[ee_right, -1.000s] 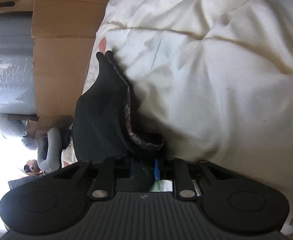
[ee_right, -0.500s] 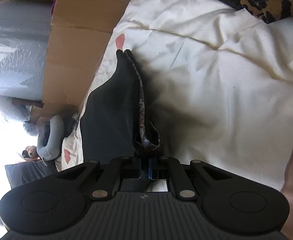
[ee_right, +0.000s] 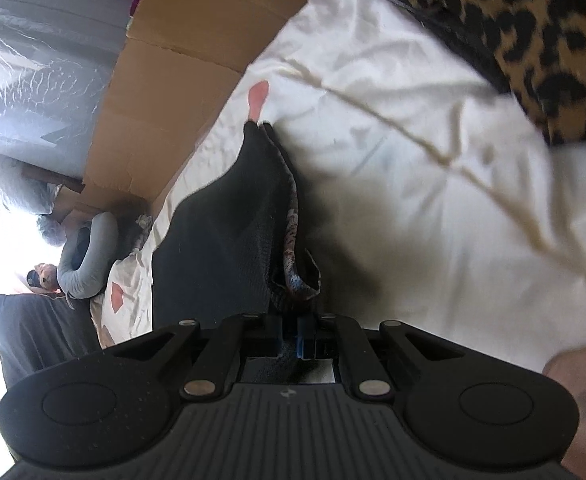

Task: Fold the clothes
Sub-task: 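Lift the folded black shorts off the duvet with both grippers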

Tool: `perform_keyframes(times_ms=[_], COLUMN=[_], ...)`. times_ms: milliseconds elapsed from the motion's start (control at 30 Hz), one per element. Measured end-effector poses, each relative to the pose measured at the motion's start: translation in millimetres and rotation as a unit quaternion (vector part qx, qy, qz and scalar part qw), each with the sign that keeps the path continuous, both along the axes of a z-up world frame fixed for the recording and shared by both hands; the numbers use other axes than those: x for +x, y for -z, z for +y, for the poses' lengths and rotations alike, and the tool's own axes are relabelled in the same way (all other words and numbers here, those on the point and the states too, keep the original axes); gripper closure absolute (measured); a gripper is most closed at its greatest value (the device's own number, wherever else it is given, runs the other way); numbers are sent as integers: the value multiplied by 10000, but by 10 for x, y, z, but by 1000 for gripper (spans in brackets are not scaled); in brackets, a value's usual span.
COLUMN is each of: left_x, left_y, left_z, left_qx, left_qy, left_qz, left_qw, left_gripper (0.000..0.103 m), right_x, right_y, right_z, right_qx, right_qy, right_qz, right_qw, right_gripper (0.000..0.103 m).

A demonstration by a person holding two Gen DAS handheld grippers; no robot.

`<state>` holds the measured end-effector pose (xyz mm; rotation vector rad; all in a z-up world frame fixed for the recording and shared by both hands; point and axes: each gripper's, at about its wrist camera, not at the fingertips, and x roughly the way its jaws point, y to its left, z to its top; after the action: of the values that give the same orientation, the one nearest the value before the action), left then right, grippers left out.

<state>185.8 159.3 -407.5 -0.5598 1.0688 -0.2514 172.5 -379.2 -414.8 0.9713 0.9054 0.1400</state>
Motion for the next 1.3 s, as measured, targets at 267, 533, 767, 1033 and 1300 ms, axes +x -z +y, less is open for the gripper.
perform_keyframes(times_ms=[267, 533, 767, 1033, 1300], left_x=[-47, -49, -60, -97, -133], left_y=[-44, -13, -24, 39, 97], left_z=[-306, -467, -623, -865, -1117], left_qx=[-200, -415, -677, -844, -776], left_qy=[428, 559, 723, 887, 1027], left_qz=[13, 65, 134, 211, 194], left_qw=[9989, 9976, 9950, 9923, 9915], left_gripper=[95, 95, 95, 96, 96], right_x=[163, 300, 422, 579, 706], right_y=[-160, -214, -251, -224, -157], right_z=[-147, -194, -280, -380, -492], right_qx=[-296, -501, -649, -682, -708], right_qy=[-83, -34, -20, -13, 16], right_qz=[-238, -337, -408, -412, -390], right_qw=[9992, 9982, 9971, 9968, 9967], right_gripper=[99, 99, 99, 99, 98])
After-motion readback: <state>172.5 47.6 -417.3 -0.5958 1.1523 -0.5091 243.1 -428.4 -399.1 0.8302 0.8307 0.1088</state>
